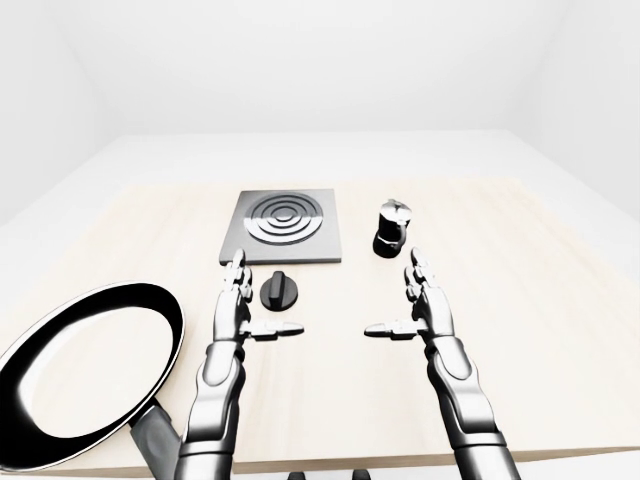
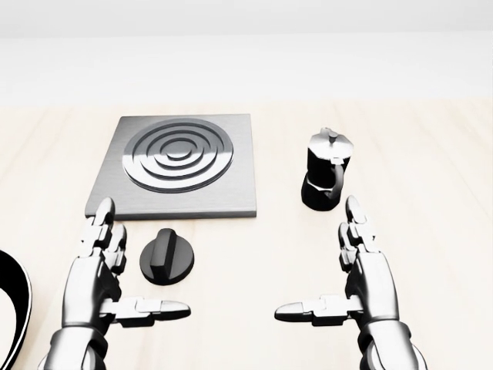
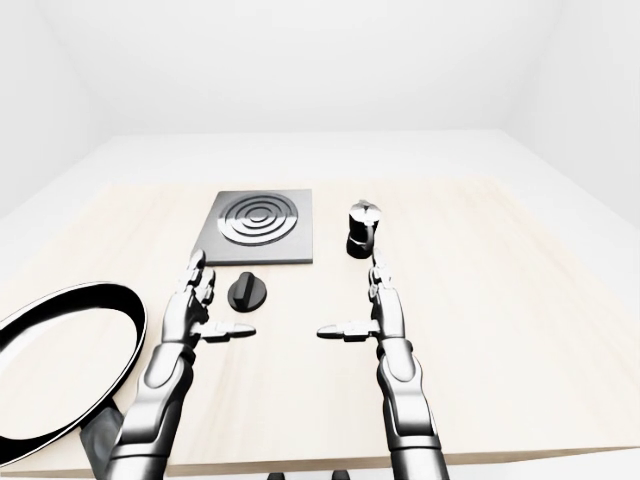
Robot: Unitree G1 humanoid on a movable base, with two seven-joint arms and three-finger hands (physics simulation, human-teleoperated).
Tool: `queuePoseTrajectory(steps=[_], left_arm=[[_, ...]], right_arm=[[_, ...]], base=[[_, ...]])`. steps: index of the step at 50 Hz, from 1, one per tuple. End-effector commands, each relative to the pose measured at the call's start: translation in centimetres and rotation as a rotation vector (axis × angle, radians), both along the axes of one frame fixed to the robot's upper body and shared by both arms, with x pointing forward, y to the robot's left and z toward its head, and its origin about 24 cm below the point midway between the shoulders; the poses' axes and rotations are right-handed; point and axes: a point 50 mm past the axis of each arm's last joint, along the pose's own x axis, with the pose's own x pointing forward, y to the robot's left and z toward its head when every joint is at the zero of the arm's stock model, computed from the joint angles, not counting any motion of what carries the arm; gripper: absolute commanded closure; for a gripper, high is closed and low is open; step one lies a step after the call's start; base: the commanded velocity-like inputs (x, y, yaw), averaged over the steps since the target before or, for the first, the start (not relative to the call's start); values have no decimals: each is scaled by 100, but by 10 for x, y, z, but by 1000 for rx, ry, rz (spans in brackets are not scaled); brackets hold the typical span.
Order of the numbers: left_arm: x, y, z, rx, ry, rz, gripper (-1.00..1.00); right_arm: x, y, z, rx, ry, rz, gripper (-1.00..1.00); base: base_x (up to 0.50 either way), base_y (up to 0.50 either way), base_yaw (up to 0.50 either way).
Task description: Turn on the stove.
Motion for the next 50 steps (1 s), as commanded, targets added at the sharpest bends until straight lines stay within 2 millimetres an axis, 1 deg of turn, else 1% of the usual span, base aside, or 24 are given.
queuePoseTrajectory(steps=[1, 17, 23, 35, 44, 50], left_arm=[[10, 5, -1, -45, 40, 10, -100], [17, 0, -15, -60, 110, -27, -100], [17, -4, -22, -28, 142, -43, -100], [16, -5, -31, 8, 178, -54, -100], [16, -5, -30, 7, 183, -46, -100], [12, -8, -31, 20, 182, -66, -100]], right_arm=[[0, 0, -1, 2, 6, 2, -100], [1, 0, -2, 9, 14, -1, -100], [1, -1, -2, 10, 14, -1, -100], [1, 0, -1, 12, 16, 0, -100], [1, -1, -2, 12, 17, 0, -100], [1, -1, -2, 12, 18, 2, -100]], base=[[0, 0, 0], [0, 0, 0], [0, 0, 0], [0, 0, 0], [0, 0, 0], [0, 0, 0]])
